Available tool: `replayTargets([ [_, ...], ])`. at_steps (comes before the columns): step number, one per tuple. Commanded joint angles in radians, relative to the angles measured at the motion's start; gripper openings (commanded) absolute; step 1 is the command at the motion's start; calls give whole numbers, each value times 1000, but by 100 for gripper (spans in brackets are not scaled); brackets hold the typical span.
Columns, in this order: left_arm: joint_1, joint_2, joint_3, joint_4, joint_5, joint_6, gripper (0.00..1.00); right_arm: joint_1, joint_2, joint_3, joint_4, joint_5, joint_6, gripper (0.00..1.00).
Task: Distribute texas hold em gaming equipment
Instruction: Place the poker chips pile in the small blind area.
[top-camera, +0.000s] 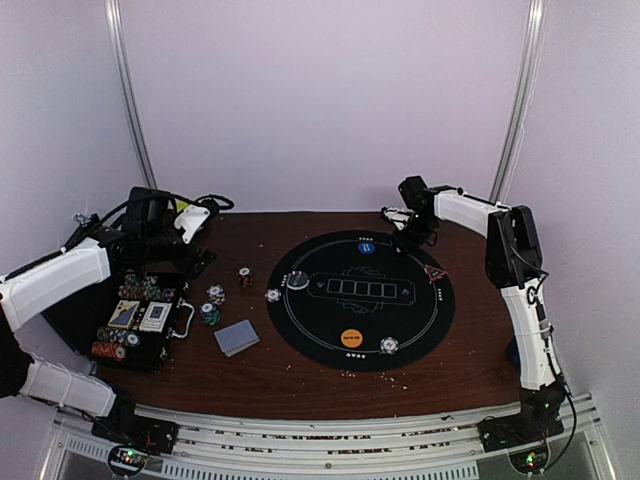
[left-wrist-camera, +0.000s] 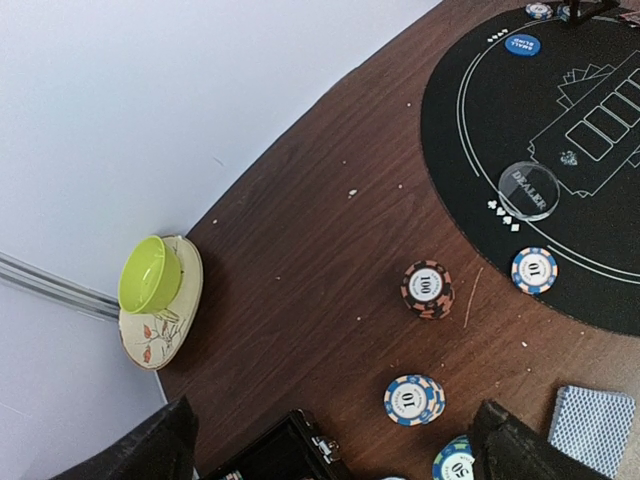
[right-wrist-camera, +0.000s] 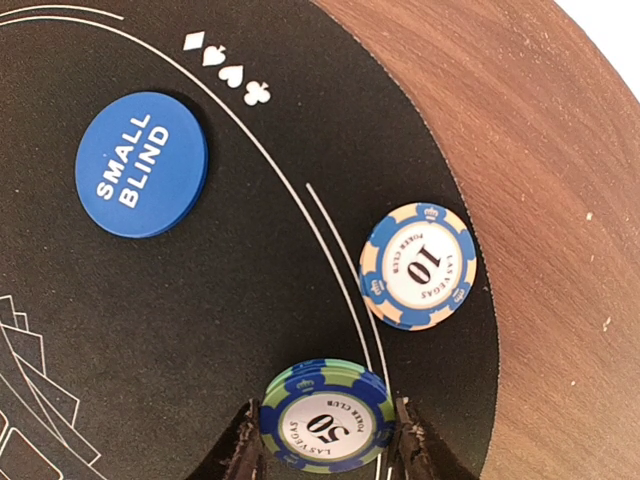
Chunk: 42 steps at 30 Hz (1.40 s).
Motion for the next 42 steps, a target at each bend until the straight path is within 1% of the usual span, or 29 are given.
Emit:
replayTargets([
  [1, 2, 7, -11, 48, -7, -9, 98, 6, 19, 32, -1, 1, 13, 18],
  [15, 2, 5, -11, 48, -7, -9, 98, 6, 50, 39, 6, 26, 26, 18],
  [24, 2, 4, -11, 48, -10, -9, 98, 3, 73, 46, 22, 81, 37, 19],
  [33, 2, 7, -12, 48, -11, -9, 98, -5, 73, 46, 16, 80, 35, 19],
  [36, 3, 6, -11, 49, -11, -9, 98, -7, 73, 46, 6, 76, 32, 22],
  [42, 2, 8, -12, 49, -10, -9, 98, -13, 69, 52, 1, 83, 35, 38],
])
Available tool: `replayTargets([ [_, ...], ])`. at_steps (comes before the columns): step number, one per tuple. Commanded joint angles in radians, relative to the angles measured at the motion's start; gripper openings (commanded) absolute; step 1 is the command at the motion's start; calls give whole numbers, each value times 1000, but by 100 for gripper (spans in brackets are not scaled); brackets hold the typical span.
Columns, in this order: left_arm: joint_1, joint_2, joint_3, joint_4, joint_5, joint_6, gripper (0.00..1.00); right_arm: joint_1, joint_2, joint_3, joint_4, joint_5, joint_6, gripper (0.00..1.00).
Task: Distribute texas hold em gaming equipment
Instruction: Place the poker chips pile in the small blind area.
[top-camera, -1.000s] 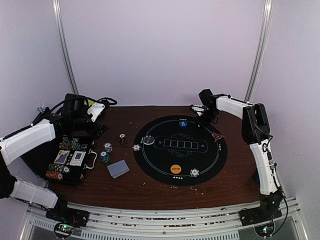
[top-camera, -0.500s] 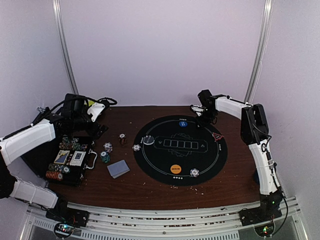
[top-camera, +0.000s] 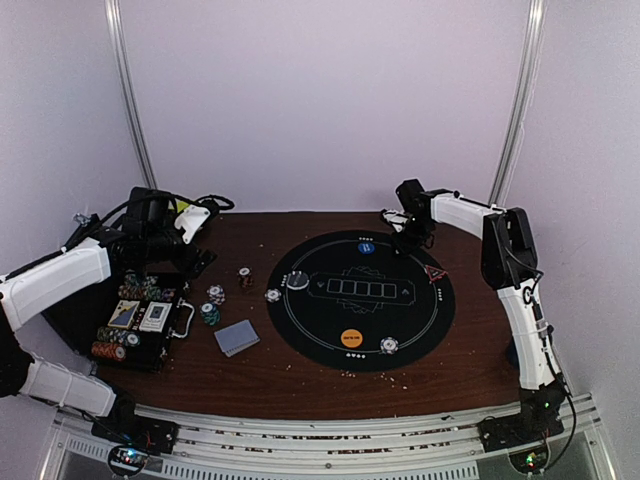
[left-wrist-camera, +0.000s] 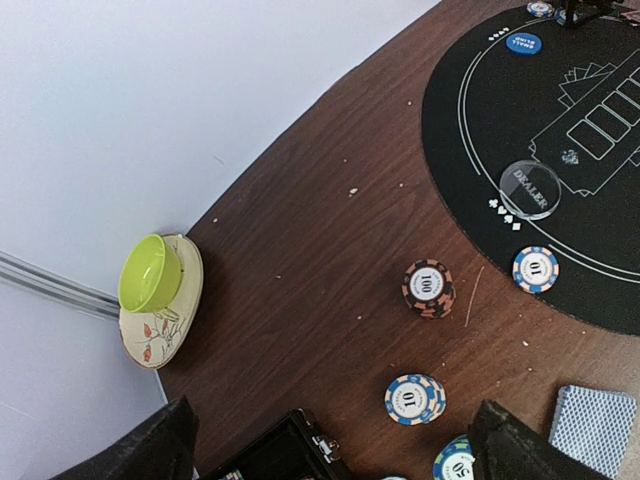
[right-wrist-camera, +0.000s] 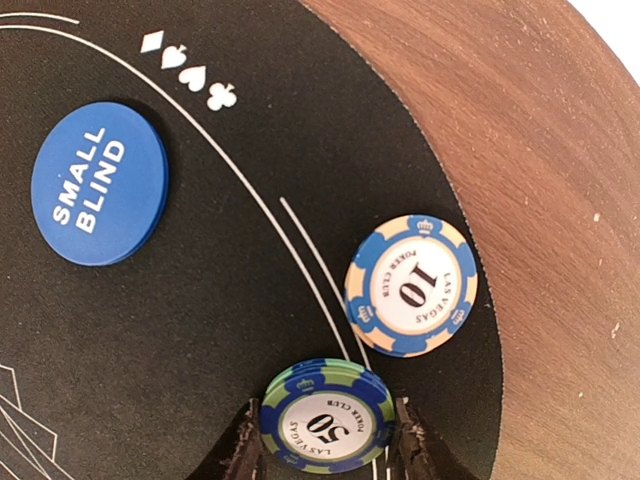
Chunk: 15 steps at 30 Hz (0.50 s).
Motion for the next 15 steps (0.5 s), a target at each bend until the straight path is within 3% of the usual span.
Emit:
replayTargets([
  [1, 2, 3, -11, 49, -6, -9, 98, -11, 21, 23, -14, 42, 7, 41],
  [10, 2, 2, -11, 47, -6, -10, 98, -11, -3, 25, -16, 36, 4, 58],
  [15, 2, 1, -12, 49, -6, -10, 98, -10, -29, 50, -39, 23, 0, 77],
])
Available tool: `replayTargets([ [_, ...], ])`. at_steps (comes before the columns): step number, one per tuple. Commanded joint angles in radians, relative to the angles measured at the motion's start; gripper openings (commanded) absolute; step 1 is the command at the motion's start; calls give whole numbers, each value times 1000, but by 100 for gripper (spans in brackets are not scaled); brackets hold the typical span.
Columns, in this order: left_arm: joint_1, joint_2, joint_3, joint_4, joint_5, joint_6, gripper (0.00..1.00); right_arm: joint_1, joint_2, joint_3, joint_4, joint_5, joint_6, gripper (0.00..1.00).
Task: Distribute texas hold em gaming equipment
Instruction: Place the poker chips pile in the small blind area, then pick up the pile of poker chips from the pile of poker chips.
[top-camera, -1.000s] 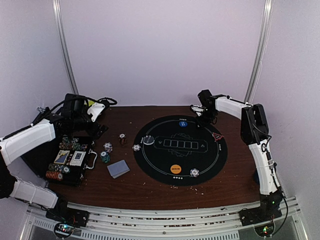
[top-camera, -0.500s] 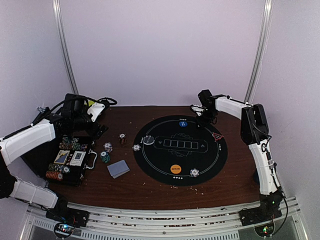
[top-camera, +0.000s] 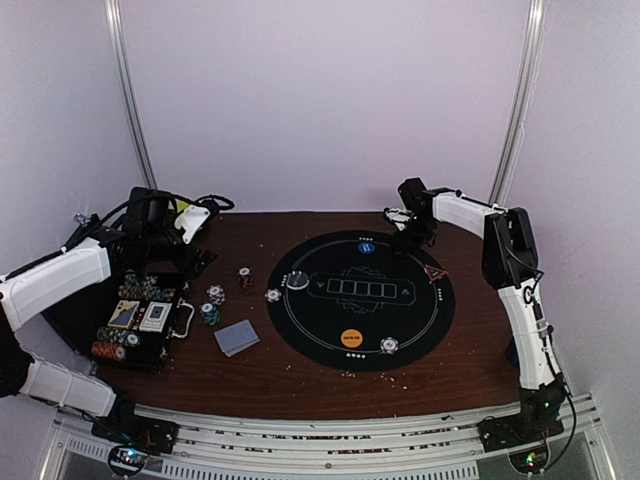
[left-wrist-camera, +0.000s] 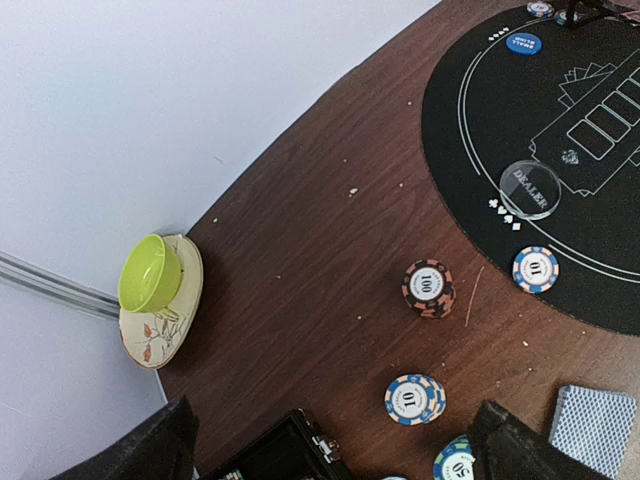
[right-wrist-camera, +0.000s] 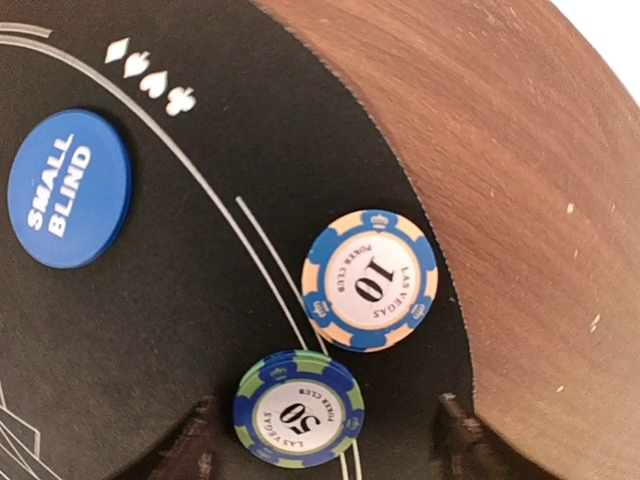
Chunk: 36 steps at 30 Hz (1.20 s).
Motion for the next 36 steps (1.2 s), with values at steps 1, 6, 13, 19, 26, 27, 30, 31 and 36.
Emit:
replayTargets([
  [1, 2, 1, -11, 49, -6, -10, 98, -4, -45, 43, -41, -4, -2, 82],
  [6, 2, 0, -9, 49, -11, -10, 98, 11, -188, 9, -45, -19, -41, 100],
  [13, 2, -9, -5, 40, -20, -2, 98, 36, -433, -156, 65, 50, -39, 100],
  [19, 2, 27, 9, -5, -40, 16, 98, 48, -552, -276, 96, -1, -101, 100],
  [26, 2, 106, 33, -98, -14, 32, 98, 175, -692, -505, 127, -144, -263, 100],
  [27, 2, 114, 33, -109, -12, 33, 98, 209, -697, -525, 126, -133, -285, 100],
  [30, 2, 142, 31, -151, 17, 47, 98, 305, -679, -545, 114, -77, -304, 100],
  [31, 2, 150, 31, -162, 26, 50, 98, 325, -666, -539, 106, -62, -300, 100],
  [36, 3, 180, 26, -177, 36, 58, 98, 370, -606, -524, 95, 21, -290, 100],
])
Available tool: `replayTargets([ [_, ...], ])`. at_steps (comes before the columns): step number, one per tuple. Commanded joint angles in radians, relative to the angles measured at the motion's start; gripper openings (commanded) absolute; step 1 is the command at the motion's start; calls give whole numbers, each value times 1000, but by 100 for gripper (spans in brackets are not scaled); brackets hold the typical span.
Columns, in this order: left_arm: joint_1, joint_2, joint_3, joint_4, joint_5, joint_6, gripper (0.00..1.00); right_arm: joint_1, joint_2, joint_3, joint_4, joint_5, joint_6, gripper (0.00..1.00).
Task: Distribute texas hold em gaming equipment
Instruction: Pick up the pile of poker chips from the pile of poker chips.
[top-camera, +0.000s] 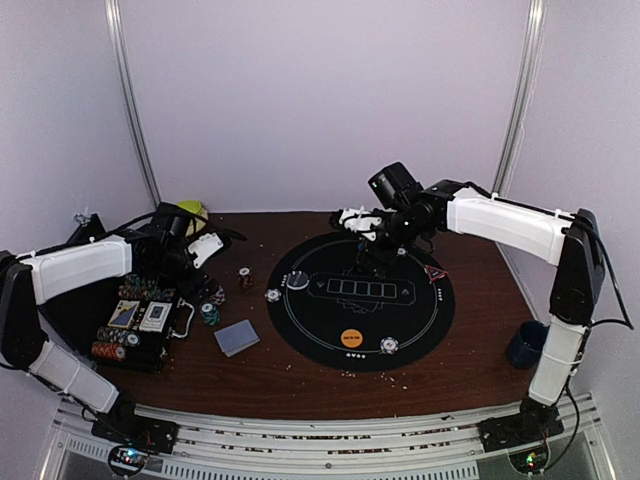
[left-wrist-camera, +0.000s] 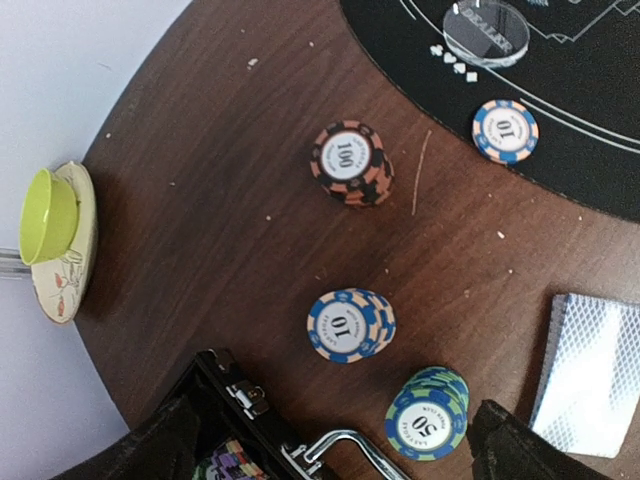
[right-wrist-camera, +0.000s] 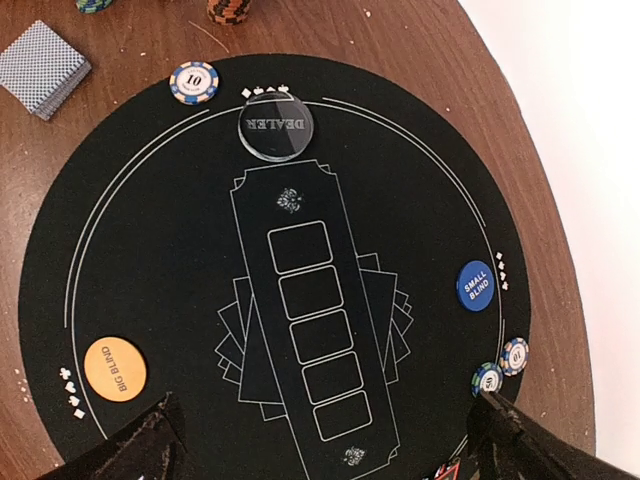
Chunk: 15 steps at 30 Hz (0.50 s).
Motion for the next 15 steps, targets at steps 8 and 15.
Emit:
replayTargets([
  [8, 21, 32, 22, -58, 76, 36, 98, -4, 58, -24, 40, 181, -13, 100],
  [15, 52, 67, 24, -81, 128, 56, 97, -2, 64, -40, 57, 223, -14, 100],
])
